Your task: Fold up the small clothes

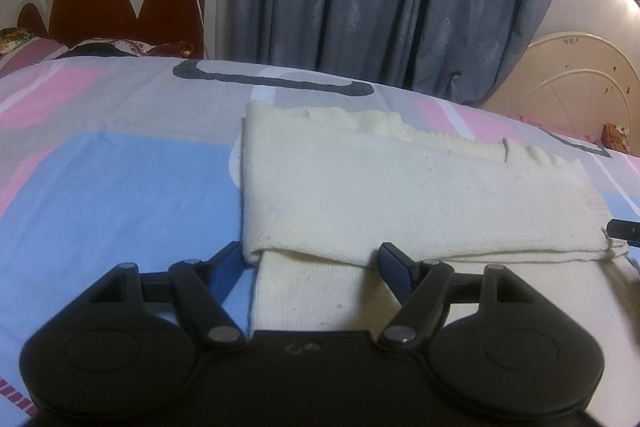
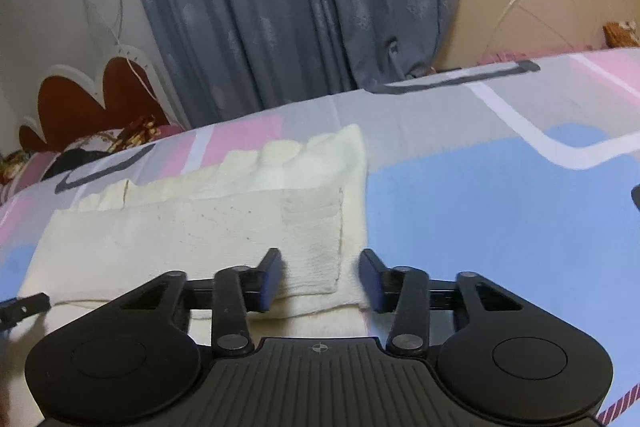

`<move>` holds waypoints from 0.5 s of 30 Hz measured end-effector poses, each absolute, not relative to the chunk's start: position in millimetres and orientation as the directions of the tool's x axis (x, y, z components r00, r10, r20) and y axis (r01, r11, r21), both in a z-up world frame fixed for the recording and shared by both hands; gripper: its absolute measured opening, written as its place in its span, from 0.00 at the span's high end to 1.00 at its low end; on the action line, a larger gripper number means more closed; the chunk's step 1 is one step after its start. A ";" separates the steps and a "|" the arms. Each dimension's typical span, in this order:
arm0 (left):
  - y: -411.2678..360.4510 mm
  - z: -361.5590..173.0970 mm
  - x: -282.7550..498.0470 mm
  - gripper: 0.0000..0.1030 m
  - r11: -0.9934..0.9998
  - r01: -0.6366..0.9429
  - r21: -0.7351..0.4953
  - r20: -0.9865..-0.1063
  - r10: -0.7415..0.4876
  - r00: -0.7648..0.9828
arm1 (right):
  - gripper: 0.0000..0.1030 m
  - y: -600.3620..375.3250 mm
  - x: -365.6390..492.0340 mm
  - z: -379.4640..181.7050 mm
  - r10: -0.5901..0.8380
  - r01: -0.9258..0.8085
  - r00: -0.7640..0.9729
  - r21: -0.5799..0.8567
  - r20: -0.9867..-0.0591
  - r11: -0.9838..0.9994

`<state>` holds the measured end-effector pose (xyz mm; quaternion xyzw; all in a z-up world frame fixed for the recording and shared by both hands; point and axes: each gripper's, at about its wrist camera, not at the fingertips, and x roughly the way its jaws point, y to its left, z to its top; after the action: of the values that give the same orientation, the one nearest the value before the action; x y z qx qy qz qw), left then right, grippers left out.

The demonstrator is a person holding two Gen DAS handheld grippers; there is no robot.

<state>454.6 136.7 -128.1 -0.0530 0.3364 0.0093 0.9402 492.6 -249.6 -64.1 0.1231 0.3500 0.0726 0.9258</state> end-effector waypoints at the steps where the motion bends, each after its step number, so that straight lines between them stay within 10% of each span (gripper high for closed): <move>1: 136.5 -128.4 454.4 0.30 0.994 -0.053 -0.092 -0.633 -0.017 0.774 | 0.60 -249.0 491.4 -63.5 0.213 -0.048 0.749 0.270 -0.628 0.962; 15: 136.7 -129.2 452.6 0.28 0.994 -0.052 -0.094 -0.630 -0.019 0.776 | 0.60 -246.0 490.2 -67.5 0.236 -0.063 0.738 0.283 -0.633 0.957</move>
<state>452.6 136.7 -129.2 -0.0534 0.3344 0.0089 0.9409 490.2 -246.0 -67.5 0.1222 0.3530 0.0810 0.9240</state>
